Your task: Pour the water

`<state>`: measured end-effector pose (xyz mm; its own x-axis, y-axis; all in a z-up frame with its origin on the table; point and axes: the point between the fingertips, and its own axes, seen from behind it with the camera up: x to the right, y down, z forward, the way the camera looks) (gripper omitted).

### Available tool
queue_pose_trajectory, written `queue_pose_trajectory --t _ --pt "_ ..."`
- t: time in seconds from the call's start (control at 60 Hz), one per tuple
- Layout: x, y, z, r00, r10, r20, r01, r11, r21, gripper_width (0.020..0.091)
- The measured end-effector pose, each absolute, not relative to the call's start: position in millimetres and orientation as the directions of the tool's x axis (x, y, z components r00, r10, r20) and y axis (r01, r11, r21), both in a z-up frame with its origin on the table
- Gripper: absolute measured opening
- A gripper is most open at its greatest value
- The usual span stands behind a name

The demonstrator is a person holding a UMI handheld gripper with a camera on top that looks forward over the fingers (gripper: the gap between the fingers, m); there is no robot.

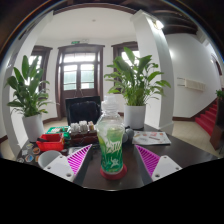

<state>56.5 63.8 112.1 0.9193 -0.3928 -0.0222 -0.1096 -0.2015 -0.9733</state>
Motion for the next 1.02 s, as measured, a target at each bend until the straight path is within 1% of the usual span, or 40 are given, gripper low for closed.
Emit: queue_pose_trajectory --t 0.1,0.2,0.3,0.383,0.517,0.717,0.833,1.017 --pt "35.2 20.1 118.4 0.922 -0.386 -0.023 -0.111 -0.207 -0.972 0.0837" --pt "7.3 -19.9 136.3 0.940 -0.340 -0.039 -0.119 -0.217 -0.969 0.0837" --pt "-28.3 -50.1 159.3 0.965 -0.245 -0.091 -0.148 -0.229 -0.962 0.0842" --pt "-57.0 -71.8 179.5 0.985 -0.149 -0.083 -0.118 -0.240 -0.964 0.0841" --pt "-83.8 -99.2 190.6 0.997 -0.076 -0.033 -0.054 -0.297 -0.953 0.0841" --pt "-111.9 -120.2 204.6 0.999 0.024 -0.027 -0.019 -0.308 -0.951 0.0839" --pt "-104.6 -125.3 216.4 1.000 0.009 -0.001 0.002 -0.291 -0.957 0.0842" --pt "-90.2 -130.4 227.3 1.000 -0.020 0.020 0.014 -0.277 -0.961 0.0840"
